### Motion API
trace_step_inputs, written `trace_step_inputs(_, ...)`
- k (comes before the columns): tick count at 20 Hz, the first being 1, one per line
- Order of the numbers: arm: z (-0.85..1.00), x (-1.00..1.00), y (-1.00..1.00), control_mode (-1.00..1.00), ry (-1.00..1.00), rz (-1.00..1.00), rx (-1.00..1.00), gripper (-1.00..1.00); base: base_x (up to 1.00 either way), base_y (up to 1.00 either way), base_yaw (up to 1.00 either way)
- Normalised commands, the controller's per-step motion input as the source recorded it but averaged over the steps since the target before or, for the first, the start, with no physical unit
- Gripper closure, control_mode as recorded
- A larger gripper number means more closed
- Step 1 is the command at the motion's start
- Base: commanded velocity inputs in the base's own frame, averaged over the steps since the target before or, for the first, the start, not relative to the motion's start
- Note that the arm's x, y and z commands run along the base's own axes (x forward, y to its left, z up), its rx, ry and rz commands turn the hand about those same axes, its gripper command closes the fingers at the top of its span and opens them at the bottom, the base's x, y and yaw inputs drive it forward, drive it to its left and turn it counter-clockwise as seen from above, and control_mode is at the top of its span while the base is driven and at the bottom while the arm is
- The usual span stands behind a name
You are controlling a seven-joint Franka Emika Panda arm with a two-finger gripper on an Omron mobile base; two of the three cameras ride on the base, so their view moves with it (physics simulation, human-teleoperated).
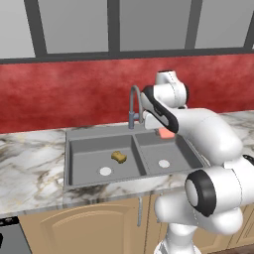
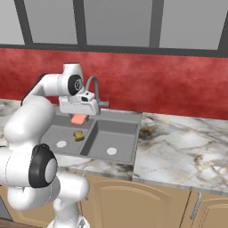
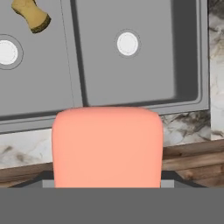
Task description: Pick up the bar soap and sponge from the sink, and place them back in the cabinet, and close the cabinet door.
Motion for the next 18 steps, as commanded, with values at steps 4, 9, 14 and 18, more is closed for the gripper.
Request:
trace_step_inputs(4, 0.13, -0.08, 0.00, -1.00, 0.00, 0.00, 0.00, 1.00, 0.00, 0.00, 0.00)
trace_step_inputs(9, 0.03, -0.02, 0.00, 1.00, 0.00, 0.00, 0.00, 1.00, -0.18, 0.00, 0.00)
trace_step_inputs(14, 0.00, 0.00, 0.00, 1.00, 0.00, 0.00, 0.00, 1.00, -0.36, -0.02, 0.00)
trace_step_inputs(18, 0.00, 0.00, 0.00, 1.00, 0.00, 0.00, 0.00, 1.00, -0.45, 0.00, 0.00)
